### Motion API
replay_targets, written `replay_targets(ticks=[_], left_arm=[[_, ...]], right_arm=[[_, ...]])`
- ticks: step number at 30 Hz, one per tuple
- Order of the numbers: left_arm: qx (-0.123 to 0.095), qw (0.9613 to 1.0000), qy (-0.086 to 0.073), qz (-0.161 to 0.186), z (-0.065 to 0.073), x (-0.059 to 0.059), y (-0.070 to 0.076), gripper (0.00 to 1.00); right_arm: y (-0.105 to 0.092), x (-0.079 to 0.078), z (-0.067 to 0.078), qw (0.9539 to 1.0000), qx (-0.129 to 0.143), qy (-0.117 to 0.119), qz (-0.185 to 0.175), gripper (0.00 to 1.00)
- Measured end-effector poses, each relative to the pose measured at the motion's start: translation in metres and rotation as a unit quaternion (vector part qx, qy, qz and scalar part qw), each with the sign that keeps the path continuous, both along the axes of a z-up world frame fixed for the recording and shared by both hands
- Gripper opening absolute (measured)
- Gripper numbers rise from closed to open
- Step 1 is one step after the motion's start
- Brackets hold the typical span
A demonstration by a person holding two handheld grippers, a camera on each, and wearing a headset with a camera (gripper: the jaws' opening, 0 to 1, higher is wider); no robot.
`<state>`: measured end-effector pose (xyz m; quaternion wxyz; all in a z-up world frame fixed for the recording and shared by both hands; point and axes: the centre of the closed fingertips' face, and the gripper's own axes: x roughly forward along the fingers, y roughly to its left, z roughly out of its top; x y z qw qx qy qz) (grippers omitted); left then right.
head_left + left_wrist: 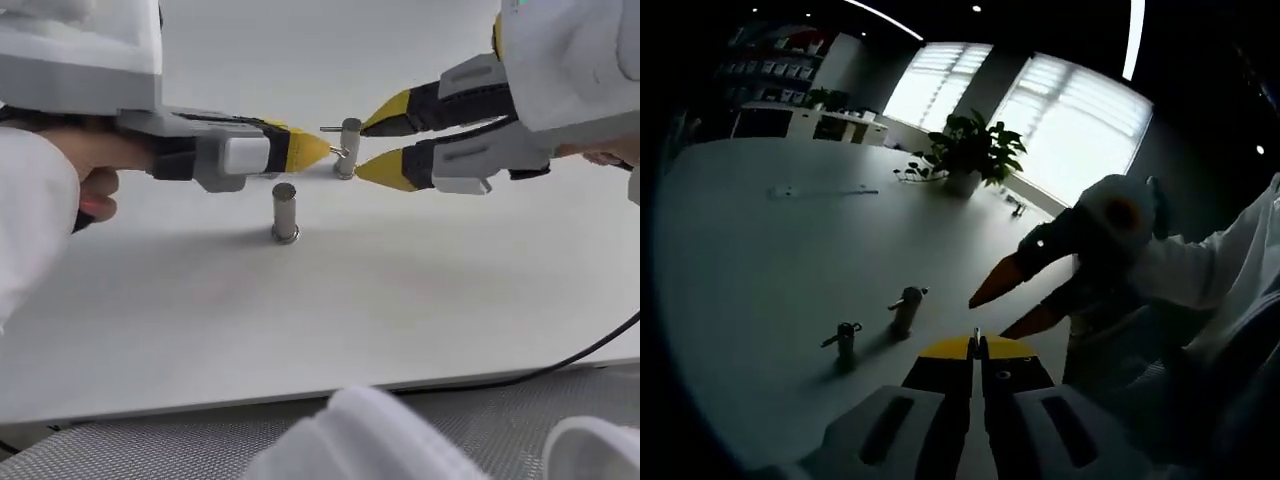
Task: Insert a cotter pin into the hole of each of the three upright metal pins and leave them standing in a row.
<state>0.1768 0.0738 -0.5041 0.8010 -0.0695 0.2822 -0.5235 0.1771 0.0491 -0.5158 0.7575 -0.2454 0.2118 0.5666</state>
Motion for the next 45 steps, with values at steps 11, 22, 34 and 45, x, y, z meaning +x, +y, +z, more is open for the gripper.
replay_targets(ticks=[11, 22, 34, 45], left_arm=[[0.036, 0.9800, -0.162, -0.110, 0.008, -0.021, -0.002, 0.00], [0.034, 0.9748, -0.169, -0.142, 0.009, -0.037, -0.011, 0.00], [0.041, 0.9704, -0.178, -0.158, 0.010, -0.042, -0.010, 0.00], [0.071, 0.9667, -0.173, -0.175, -0.008, -0.046, -0.002, 0.01]], right_arm=[[0.015, -0.028, 0.002, 0.9948, 0.054, 0.084, 0.017, 0.13], [0.017, -0.031, -0.002, 0.9948, 0.046, 0.088, 0.023, 0.09], [0.024, -0.045, -0.004, 0.9924, 0.048, 0.102, 0.048, 0.00], [0.027, -0.053, -0.006, 0.9919, 0.028, 0.103, 0.068, 0.00]])
